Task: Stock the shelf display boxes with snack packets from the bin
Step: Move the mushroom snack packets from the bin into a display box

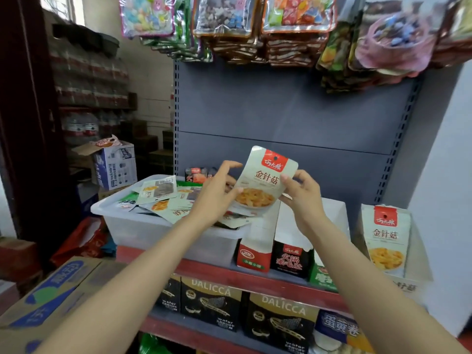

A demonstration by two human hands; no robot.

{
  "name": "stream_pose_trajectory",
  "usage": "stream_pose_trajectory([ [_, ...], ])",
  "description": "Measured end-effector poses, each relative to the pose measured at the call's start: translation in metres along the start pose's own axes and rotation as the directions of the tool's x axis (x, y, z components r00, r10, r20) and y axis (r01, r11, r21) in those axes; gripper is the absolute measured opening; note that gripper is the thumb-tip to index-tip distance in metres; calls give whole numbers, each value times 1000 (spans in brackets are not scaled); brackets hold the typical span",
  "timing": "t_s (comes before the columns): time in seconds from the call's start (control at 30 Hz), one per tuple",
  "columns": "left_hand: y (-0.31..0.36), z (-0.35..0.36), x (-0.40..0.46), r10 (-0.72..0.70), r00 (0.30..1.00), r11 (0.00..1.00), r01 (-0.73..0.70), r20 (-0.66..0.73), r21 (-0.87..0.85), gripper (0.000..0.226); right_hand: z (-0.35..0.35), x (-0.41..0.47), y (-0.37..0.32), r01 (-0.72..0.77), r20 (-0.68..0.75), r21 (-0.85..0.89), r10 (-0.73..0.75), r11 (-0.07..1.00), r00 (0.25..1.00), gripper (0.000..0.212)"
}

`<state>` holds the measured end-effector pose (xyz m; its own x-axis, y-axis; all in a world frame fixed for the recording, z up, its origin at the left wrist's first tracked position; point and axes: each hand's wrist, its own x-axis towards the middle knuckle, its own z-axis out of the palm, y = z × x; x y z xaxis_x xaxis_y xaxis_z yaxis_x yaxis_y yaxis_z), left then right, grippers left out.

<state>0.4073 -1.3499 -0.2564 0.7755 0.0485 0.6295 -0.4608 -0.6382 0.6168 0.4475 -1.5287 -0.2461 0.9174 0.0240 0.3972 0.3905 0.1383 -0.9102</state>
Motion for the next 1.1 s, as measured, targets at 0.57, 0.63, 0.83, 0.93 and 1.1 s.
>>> stream_pose_trajectory([
  [0.57,132,196,22,51,950,970,27,308,-243,98,-214,-16,-31,168,-164,-355,-238,920,957,58],
  [0.63,139,212,25,83,946,977,-15,313,-214,99,-231,-12,-30,188,-159,-393,-268,900,950,58],
  [0.83,137,241,37,100,936,995,-96,337,-29,91,-257,3,-18,160,-118,-504,-251,849,961,55],
  [0.93,129,247,36,69,940,995,-88,335,41,92,-261,5,-8,126,-117,-578,-235,806,965,56],
  [1.1,124,257,33,78,954,939,-168,289,299,94,-269,11,10,121,-60,-719,-235,684,970,56],
])
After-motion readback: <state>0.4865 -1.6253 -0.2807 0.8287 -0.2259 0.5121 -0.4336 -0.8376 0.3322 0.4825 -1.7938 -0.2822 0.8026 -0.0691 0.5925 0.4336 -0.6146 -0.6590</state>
